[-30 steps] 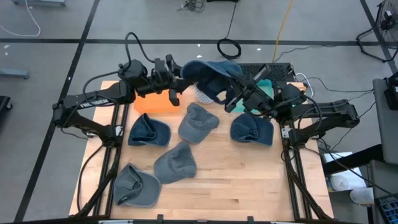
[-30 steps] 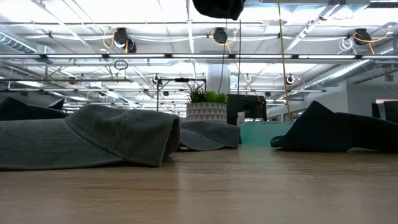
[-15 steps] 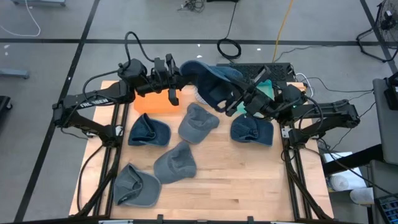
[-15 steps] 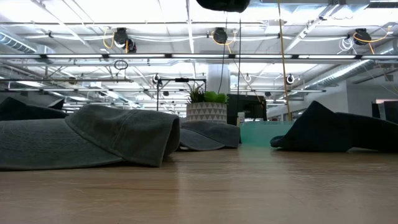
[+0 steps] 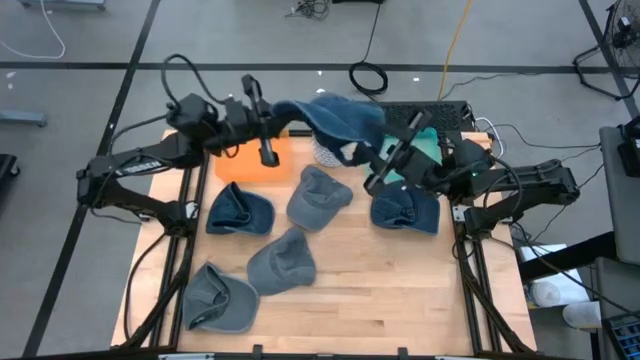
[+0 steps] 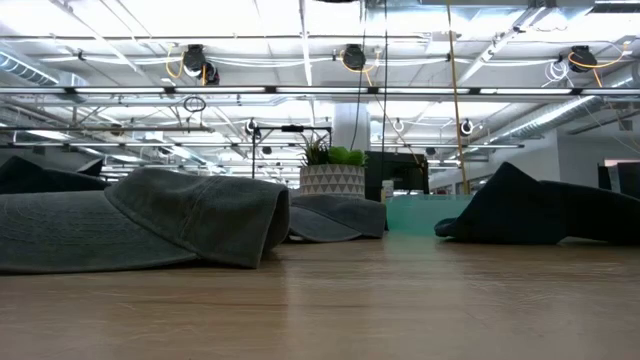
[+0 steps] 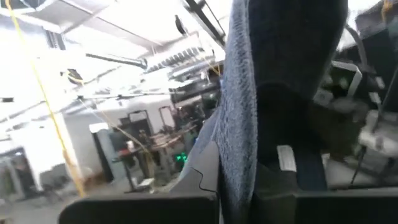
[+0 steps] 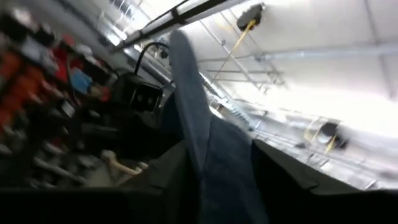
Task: Pick & Place hat
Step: Put the bottom blue cap into the light blue bin
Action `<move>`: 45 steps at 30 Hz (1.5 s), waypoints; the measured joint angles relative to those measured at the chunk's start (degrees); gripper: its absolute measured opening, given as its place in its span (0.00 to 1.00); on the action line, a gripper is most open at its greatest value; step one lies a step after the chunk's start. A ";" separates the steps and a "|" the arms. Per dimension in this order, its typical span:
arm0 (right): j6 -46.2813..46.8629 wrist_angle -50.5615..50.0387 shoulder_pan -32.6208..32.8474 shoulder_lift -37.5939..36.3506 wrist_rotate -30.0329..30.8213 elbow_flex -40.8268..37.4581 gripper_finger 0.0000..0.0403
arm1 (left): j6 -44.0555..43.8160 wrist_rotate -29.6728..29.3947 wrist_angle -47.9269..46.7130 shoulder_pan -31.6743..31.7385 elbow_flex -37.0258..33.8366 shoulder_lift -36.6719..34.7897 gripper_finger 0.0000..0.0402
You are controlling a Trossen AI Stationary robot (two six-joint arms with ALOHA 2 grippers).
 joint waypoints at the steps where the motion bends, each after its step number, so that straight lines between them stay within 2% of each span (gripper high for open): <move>1: 3.36 0.00 0.05 -0.02 0.14 0.00 0.44 | 1.82 -0.09 0.42 0.22 0.02 -0.27 0.02; 6: 21.80 -2.95 0.00 -0.78 3.06 0.00 0.53 | 8.34 2.32 -2.19 0.99 0.02 -3.53 0.02; 11: 35.45 -7.92 0.00 -0.81 2.74 0.00 0.56 | 14.04 5.76 -8.20 0.99 0.02 -6.67 0.02; 22: 53.17 -12.12 -0.02 -0.85 2.67 0.02 0.56 | 23.39 6.97 -21.32 -0.27 0.02 -13.23 0.02; 30: 71.51 -18.28 -1.39 -0.85 2.49 0.02 0.56 | 28.80 7.03 -28.90 -1.28 0.02 -18.61 0.02; 33: 77.98 -20.80 -2.27 -0.85 0.72 0.02 0.58 | 31.02 7.35 -32.53 -1.27 0.02 -20.80 0.02; 39: 92.15 -24.46 -4.76 -0.85 -3.41 0.02 0.72 | 35.84 10.71 -39.57 -1.22 0.02 -24.00 0.02; 45: 103.07 -28.68 -5.31 -0.83 -3.54 0.01 0.85 | 40.15 11.93 -48.13 -1.22 0.02 -25.88 0.02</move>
